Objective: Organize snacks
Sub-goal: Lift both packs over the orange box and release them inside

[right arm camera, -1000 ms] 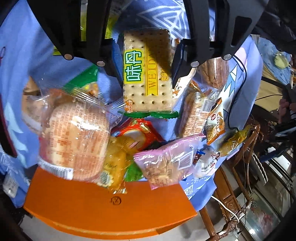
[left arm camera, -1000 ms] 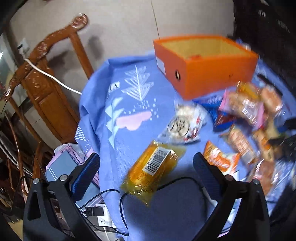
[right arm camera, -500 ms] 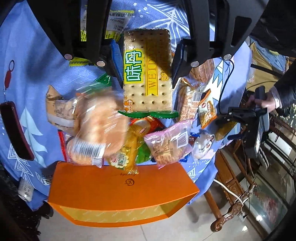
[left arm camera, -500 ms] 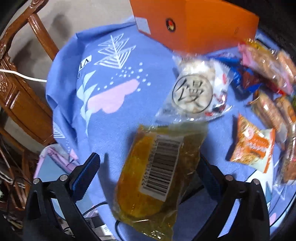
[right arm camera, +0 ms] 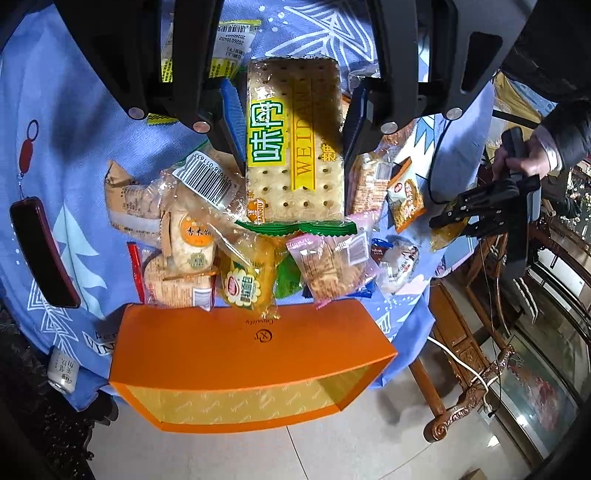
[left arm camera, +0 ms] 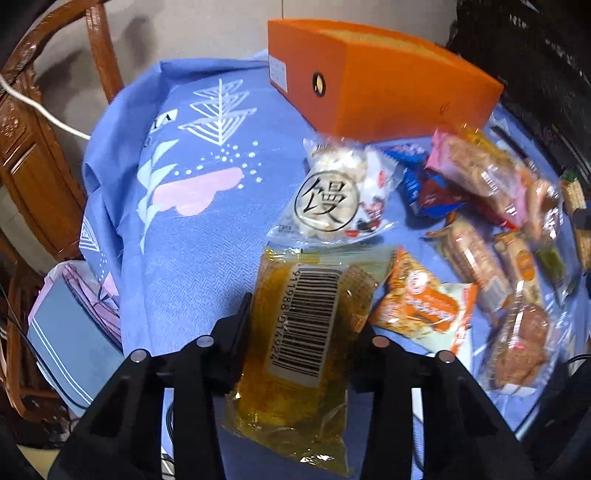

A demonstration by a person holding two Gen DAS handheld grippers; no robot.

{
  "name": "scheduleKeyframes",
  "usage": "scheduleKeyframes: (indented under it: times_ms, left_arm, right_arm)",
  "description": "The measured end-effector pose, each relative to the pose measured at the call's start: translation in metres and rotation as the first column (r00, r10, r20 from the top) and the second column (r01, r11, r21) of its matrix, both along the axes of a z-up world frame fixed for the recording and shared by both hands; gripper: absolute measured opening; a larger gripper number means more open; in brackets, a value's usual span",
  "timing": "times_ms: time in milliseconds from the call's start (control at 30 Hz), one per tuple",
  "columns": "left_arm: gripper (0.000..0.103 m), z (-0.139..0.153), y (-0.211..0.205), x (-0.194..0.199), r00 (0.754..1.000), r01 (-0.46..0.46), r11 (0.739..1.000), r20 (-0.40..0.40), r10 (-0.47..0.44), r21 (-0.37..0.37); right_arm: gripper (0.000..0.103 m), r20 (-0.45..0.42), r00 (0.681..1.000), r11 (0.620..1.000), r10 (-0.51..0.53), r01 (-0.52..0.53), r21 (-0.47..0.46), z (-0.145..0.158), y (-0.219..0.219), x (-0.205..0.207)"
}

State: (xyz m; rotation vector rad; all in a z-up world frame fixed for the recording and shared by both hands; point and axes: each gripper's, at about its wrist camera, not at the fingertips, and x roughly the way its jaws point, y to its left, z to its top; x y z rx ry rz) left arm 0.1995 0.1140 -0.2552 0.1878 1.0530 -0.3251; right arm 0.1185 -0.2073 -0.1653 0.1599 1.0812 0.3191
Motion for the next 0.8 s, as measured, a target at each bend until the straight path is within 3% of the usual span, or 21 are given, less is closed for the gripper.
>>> scheduleKeyframes:
  times_ms: [167,367,600,800]
  left_arm:
    - [0.040,0.029,0.000,-0.015,0.998,-0.040,0.998,0.040,0.042,-0.049]
    - [0.040,0.083,-0.013,-0.014,0.989,-0.033,0.995,0.142,0.046,-0.095]
    - [0.040,0.154,-0.049,0.018,0.965,0.026,0.989,0.264,0.014,-0.148]
    - [0.040,0.197,-0.084,0.066,0.943,0.052,0.980,0.333,0.015,-0.191]
  right_arm:
    - [0.047,0.019,1.000,1.000,0.000,0.000,0.007,0.008,-0.001,-0.003]
    - [0.047,0.071,0.997,1.000,-0.013,0.011,0.026,0.030,-0.006,0.000]
    - [0.047,0.214,0.975,0.997,-0.062,0.050,0.062,0.083,-0.023,0.019]
    - [0.047,0.329,0.939,0.994,-0.103,0.084,0.072,0.123,-0.038,0.057]
